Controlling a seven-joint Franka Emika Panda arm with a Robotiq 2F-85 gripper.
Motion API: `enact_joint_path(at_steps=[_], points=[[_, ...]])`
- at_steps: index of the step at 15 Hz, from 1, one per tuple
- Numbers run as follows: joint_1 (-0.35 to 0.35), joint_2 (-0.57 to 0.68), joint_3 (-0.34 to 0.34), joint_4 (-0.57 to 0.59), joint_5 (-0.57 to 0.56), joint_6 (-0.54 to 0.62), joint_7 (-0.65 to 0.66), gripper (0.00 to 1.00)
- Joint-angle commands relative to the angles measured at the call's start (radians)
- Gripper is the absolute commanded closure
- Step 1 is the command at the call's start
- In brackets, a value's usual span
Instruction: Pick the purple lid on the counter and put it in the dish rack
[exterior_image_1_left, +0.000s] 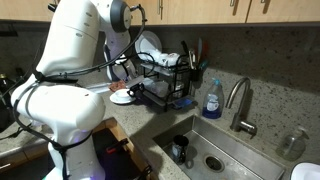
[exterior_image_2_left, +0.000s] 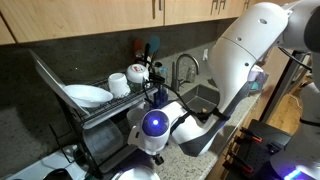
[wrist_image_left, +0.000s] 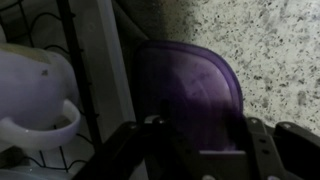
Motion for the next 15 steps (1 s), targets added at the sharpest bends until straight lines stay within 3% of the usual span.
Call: enact_joint_path(at_steps=[1,5,11,15], points=[[0.016,-0.013,0.001,0.022,-0.044,-0.044,0.057,0.73],[-0.004,-0.115,0.017,-0.023,-0.014,-0.031,0.111,1.0],[-0.04,-0.337,0.02,-0.115,-0.01,-0.032,0.25,0.98],[-0.084,-0.483,0.057,-0.193,0.078,-0.041,0.251,0.98]])
